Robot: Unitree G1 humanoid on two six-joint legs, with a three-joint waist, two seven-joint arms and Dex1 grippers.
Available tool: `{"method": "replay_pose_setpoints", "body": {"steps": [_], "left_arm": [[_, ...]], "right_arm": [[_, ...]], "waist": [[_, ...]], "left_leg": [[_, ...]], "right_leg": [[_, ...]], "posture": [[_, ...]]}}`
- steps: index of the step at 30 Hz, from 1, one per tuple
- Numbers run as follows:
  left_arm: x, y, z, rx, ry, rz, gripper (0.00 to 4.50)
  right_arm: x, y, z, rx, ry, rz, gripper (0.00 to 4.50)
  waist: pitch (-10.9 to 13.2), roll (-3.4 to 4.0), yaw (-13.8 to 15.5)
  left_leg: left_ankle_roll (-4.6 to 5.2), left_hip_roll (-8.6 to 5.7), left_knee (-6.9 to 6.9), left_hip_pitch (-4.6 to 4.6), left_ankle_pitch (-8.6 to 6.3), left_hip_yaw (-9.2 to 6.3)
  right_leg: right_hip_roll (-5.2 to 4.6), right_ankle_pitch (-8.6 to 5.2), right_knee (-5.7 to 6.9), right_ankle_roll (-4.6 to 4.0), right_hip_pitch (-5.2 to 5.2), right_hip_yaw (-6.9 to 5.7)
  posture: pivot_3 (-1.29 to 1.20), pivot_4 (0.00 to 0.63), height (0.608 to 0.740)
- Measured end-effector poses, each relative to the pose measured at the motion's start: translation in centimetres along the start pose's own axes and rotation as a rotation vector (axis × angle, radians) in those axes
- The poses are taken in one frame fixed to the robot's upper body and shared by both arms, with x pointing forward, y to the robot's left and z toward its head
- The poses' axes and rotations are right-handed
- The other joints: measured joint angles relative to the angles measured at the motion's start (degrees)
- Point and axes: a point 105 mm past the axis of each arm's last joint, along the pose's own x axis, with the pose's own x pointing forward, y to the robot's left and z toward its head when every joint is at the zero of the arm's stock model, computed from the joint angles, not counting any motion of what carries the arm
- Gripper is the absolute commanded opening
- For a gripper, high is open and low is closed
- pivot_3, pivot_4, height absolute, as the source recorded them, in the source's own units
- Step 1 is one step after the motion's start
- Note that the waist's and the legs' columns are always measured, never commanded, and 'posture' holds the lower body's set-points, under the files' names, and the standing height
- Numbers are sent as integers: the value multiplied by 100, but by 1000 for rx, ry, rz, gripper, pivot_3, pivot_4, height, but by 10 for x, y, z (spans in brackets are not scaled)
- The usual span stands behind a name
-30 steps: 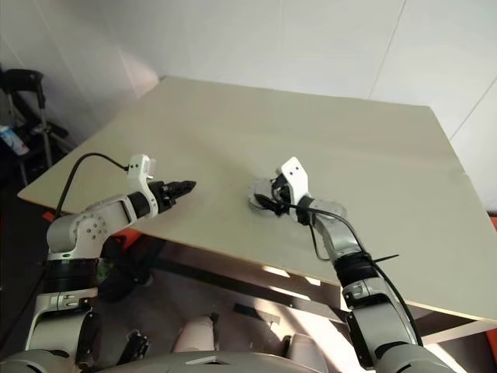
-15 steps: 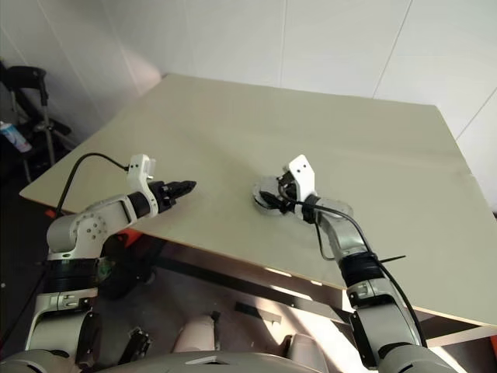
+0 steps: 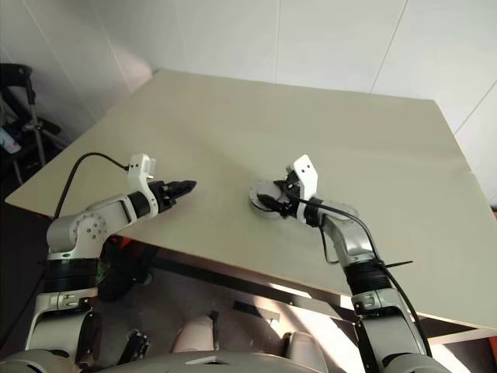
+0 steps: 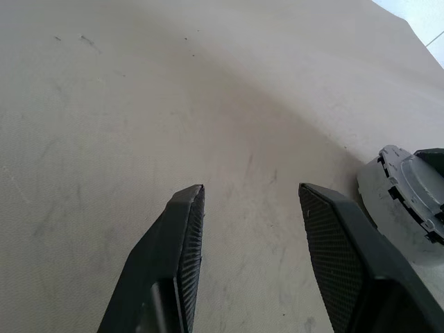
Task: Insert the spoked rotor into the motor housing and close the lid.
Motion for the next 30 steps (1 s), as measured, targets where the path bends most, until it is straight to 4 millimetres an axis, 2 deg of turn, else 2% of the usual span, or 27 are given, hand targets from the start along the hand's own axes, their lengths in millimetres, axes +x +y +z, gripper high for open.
{"method": "replay_pose_setpoints", "body": {"steps": [13,30], "left_arm": [[-1,-12,-6,-40,50,-58,2294],[-1,-12,-7,-42,54,-61,2294]], "right_arm": [[-4,6,-3,10,11,38,3088],[-1,5,5,37,-38,32,3088]], "waist": [[0,0,0],[1,2,-11]], "left_leg": [[-1,5,21,3,1,0],[-1,13,49,-2,2,0]], "right_leg": [[0,-1,8,-1,7,0],[5,-1,16,-1,7,2]], "posture": [[0,0,740],[0,0,740]]}}
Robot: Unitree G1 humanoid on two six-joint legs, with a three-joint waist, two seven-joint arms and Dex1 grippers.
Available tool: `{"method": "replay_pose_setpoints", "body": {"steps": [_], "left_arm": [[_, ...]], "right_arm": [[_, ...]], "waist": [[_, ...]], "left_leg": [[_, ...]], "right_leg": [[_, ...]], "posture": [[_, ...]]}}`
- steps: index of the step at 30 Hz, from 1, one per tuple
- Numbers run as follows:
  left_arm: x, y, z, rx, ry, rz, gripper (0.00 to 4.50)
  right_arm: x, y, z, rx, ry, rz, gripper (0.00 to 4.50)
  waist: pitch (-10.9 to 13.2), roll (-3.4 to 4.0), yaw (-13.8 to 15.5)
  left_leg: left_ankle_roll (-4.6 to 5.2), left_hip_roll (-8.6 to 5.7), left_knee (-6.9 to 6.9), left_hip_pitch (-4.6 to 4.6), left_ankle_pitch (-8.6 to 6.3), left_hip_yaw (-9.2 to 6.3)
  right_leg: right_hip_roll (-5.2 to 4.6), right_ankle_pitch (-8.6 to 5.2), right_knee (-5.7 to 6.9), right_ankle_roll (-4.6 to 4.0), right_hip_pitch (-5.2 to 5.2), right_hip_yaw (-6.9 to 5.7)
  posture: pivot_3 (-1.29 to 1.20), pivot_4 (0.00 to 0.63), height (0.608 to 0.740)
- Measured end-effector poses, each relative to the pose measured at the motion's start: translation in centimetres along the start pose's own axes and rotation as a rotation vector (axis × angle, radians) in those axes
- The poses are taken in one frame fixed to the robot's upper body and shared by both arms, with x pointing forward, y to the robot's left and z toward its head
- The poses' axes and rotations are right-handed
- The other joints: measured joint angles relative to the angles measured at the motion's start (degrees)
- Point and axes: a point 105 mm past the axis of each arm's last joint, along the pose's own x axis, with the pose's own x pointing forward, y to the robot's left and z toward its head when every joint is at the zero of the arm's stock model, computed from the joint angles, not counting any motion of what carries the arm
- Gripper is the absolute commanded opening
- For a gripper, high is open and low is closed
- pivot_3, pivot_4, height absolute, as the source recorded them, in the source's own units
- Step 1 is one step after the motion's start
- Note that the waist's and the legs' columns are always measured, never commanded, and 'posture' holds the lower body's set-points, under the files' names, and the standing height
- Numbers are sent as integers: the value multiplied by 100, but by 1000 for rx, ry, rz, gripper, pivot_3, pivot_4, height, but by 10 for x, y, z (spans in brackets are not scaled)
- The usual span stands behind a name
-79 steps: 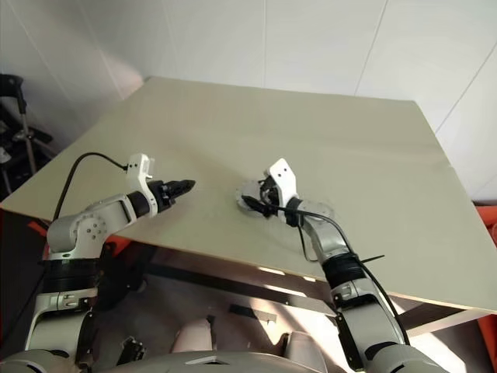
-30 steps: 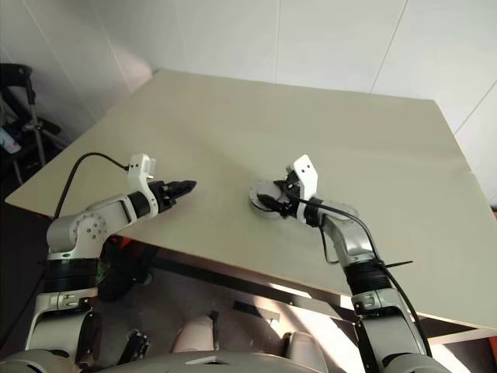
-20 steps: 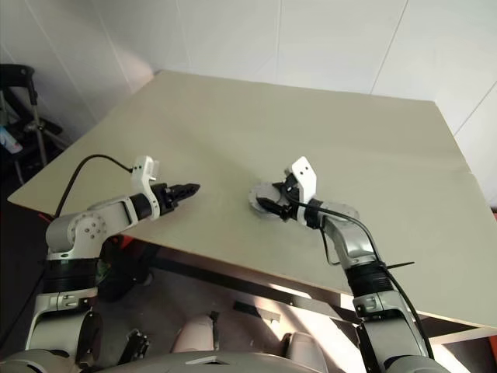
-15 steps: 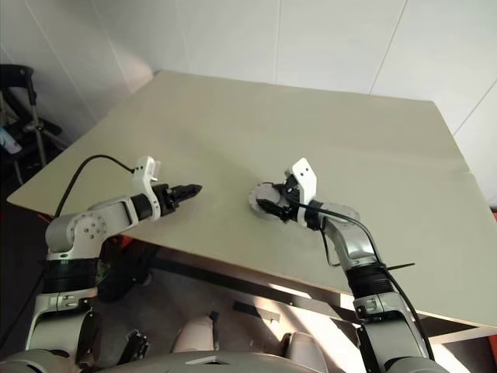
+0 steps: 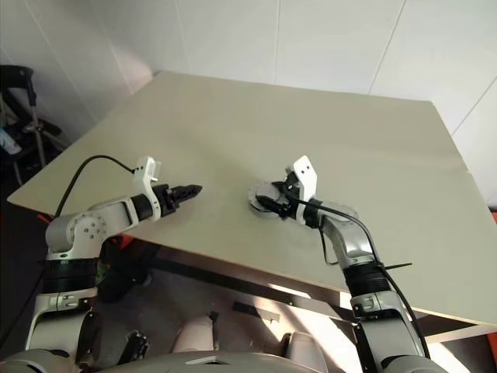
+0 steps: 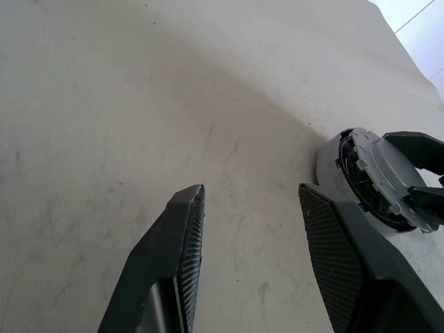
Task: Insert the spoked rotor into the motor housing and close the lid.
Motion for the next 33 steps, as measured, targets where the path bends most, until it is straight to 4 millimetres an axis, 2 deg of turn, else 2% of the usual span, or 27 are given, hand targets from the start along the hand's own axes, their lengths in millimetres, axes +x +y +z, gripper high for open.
{"method": "replay_pose_setpoints", "body": {"steps": [9,14,33], "left_arm": [[0,-1,1,3,-2,-2,2294],[0,-1,1,4,-2,-2,2294],[0,0,2,6,-4,1,2294]], "right_arm": [[3,-2,3,-3,-25,-31,3088],[5,-8,-5,-12,-5,-68,3088],[3,-8,-6,-22,-4,-46,3088]], "waist": [[0,1,0],[0,1,-3],[0,0,3]], "left_leg": [[-1,15,1,1,1,0],[-1,15,3,2,1,0],[-1,18,7,3,1,0]], "right_leg": [[14,0,0,-1,-1,0],[14,0,1,-1,1,0],[15,0,3,-1,4,0]], "posture": [[0,0,740],[0,0,740],[0,0,740]]}}
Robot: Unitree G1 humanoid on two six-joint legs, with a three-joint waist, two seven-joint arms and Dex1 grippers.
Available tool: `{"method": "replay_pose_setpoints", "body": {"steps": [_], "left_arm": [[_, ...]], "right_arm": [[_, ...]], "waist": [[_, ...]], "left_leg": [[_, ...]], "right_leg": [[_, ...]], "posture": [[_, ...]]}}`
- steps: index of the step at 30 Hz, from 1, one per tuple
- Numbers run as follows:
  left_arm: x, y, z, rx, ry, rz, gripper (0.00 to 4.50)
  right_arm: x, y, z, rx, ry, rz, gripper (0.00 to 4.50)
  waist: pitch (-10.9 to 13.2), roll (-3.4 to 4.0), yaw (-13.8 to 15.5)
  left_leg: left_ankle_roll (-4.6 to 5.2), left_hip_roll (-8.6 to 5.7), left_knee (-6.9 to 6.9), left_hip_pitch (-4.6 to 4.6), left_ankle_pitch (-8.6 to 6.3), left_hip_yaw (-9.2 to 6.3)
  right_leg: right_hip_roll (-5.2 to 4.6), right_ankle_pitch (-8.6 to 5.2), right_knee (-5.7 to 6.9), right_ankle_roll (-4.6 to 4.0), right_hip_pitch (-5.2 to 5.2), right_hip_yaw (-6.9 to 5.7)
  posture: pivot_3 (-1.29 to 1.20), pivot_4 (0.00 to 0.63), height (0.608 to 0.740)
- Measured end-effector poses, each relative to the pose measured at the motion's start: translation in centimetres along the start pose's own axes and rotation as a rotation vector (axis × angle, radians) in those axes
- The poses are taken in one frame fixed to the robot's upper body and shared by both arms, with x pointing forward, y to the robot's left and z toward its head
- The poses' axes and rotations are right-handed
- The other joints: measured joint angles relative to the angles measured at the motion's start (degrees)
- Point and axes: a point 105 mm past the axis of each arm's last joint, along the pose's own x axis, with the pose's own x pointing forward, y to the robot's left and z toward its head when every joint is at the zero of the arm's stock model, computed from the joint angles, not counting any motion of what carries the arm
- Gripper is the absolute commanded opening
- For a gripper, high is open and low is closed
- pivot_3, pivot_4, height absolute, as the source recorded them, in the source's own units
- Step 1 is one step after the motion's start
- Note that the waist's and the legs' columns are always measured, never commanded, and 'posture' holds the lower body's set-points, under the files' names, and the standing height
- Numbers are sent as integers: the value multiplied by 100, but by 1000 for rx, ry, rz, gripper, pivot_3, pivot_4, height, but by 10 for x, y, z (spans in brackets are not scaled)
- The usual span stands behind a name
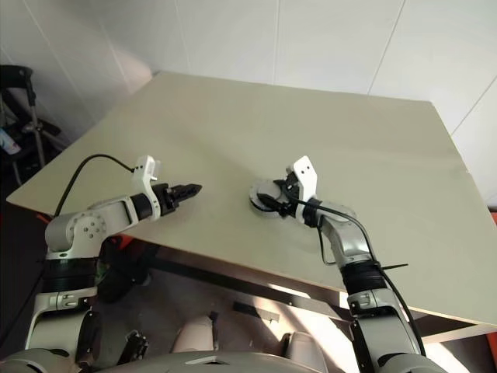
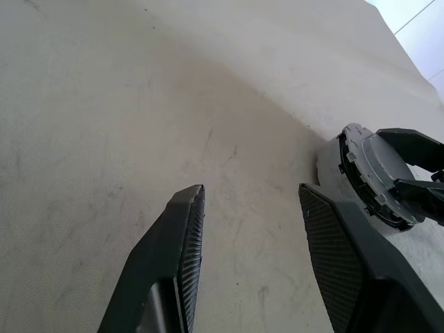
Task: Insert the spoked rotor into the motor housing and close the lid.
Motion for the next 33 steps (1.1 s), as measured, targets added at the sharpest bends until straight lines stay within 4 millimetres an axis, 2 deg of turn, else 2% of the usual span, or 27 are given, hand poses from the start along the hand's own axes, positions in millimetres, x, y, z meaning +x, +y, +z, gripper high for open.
{"method": "replay_pose_setpoints", "body": {"steps": [24,33], "left_arm": [[-1,1,1,4,1,5,2294],[-1,1,1,4,1,8,2294]], "right_arm": [[-3,-1,-6,-30,3,3,3088],[0,1,-9,-98,23,-1,3088]], "waist": [[-1,-1,6],[-3,-4,0]], "left_leg": [[2,0,6,13,-1,-2],[2,1,6,24,-1,-2]], "right_leg": [[-1,0,0,0,18,-2],[-1,0,0,-1,27,-1]], "posture": [[0,0,740],[0,0,740]]}}
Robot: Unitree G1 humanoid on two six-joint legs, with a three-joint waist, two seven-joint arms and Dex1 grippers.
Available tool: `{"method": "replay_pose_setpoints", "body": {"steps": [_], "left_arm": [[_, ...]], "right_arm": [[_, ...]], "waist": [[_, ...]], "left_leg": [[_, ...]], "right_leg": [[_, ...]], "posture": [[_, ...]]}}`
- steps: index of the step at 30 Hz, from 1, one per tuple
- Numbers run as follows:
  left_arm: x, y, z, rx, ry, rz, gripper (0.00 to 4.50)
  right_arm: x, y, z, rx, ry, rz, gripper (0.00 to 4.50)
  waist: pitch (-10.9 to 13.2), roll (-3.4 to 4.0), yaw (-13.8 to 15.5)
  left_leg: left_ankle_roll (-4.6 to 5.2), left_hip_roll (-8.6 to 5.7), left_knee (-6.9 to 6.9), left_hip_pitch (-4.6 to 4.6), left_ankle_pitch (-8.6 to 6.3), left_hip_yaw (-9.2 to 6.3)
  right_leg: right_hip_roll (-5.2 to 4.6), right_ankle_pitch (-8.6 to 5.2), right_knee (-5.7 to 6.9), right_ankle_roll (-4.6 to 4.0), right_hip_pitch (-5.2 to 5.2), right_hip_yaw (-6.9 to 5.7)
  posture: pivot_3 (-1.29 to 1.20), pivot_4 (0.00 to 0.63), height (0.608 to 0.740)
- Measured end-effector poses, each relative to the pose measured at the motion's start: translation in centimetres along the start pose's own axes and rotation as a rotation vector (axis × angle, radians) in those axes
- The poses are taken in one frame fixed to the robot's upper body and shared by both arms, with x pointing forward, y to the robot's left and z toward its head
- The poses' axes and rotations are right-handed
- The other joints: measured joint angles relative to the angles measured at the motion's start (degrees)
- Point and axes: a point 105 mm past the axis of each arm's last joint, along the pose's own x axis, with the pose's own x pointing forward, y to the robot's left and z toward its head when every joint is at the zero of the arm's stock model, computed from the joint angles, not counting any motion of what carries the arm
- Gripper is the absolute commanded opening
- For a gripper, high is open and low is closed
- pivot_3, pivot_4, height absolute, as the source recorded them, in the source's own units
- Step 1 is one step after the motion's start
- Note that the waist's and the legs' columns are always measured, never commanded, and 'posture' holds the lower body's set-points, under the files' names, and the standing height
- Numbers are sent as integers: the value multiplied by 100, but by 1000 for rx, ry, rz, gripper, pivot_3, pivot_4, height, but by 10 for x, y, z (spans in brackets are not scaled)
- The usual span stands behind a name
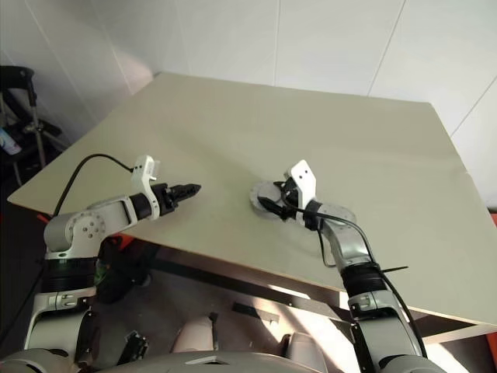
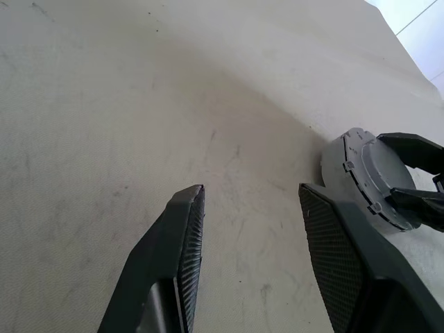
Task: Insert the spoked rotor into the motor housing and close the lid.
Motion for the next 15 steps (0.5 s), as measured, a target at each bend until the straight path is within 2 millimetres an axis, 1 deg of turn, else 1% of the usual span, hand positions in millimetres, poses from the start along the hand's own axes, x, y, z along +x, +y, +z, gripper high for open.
{"method": "replay_pose_setpoints", "body": {"steps": [5,10,15], "left_arm": [[0,0,0,0,0,3,2294],[0,0,0,0,-1,3,2294],[2,-2,2,-17,-18,0,2294]], "right_arm": [[3,1,-3,-43,8,-4,3088],[3,2,-5,-50,8,-6,3088],[3,1,-5,-53,7,-7,3088]], "waist": [[-3,-4,-5],[-4,-3,-9],[-4,-3,-6]], "left_leg": [[10,0,0,22,-6,1],[18,-1,-4,54,-11,1],[18,-1,-4,54,-12,1]], "right_leg": [[0,0,0,0,19,2],[0,-1,-2,0,49,3],[0,-1,-2,0,50,3]], "posture": [[0,0,740],[0,0,740],[0,0,740]]}}
